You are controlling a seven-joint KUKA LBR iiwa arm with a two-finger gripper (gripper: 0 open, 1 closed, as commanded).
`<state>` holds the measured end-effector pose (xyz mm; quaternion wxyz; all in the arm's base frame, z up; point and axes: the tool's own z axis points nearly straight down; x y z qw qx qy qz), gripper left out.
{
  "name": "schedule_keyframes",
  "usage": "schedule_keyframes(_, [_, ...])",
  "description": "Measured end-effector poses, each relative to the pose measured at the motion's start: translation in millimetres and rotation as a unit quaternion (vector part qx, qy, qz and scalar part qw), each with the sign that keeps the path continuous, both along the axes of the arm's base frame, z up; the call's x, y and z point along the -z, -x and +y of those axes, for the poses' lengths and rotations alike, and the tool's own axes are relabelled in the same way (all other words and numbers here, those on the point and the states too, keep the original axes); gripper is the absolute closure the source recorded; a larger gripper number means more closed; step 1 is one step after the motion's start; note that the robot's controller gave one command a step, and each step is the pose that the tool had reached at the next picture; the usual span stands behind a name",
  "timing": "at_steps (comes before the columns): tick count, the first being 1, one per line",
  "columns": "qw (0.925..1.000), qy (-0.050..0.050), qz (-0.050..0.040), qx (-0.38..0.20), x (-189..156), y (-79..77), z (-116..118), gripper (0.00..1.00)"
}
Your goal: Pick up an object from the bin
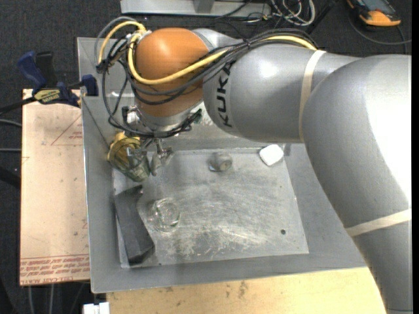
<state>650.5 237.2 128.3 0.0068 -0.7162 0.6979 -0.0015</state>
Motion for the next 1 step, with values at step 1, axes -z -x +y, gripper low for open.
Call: schedule_keyframes(1, [0.9999, 0.002, 0.0070, -0.013, 26.9, 2.1, -8.3, 1.00])
